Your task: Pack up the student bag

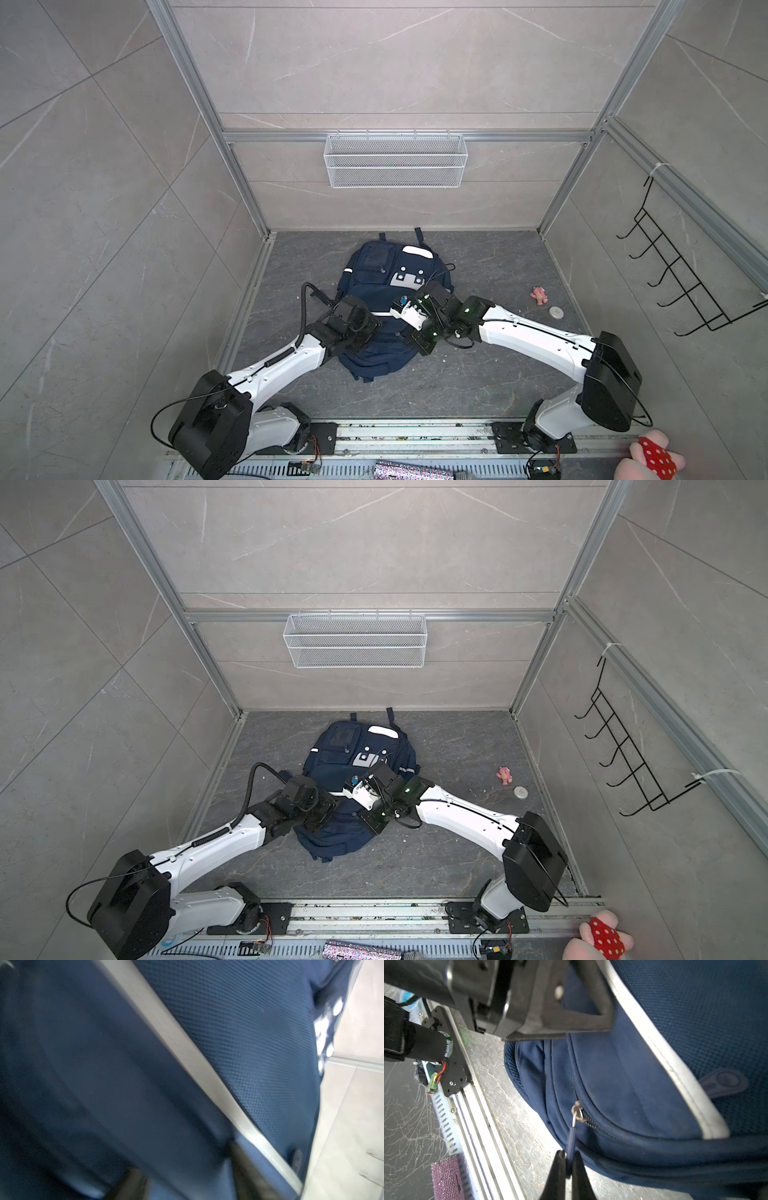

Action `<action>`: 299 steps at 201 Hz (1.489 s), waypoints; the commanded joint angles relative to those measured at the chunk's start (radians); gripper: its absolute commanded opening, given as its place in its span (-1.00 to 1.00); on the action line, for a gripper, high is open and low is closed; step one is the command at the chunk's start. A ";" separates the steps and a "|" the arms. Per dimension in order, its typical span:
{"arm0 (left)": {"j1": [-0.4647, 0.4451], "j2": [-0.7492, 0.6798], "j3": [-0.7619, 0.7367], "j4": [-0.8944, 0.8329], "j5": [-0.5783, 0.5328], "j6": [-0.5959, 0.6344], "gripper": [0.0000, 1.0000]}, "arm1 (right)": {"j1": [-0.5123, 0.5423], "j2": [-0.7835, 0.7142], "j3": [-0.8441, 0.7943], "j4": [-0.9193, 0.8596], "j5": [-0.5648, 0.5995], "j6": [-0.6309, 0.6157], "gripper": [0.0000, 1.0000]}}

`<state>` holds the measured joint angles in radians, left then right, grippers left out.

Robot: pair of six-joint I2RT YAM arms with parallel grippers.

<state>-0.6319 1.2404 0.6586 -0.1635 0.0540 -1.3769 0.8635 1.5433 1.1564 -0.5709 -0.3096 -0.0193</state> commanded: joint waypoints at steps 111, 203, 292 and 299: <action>0.016 -0.115 0.010 -0.128 -0.164 0.128 -1.00 | -0.117 -0.016 0.040 -0.146 0.276 0.063 -1.00; 0.041 -0.100 0.033 -0.183 -0.147 0.244 -1.00 | -0.283 -0.006 0.135 -0.146 0.354 0.091 -1.00; 0.043 -0.066 0.076 -0.199 -0.092 0.343 -1.00 | -0.302 0.080 0.175 -0.094 0.377 0.056 -1.00; 0.044 -0.063 0.080 -0.199 -0.082 0.350 -1.00 | -0.302 0.090 0.186 -0.094 0.363 0.060 -1.00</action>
<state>-0.6033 1.1774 0.7136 -0.1947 -0.0250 -1.1717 0.6334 1.5944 1.2884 -0.7082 -0.1608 0.0143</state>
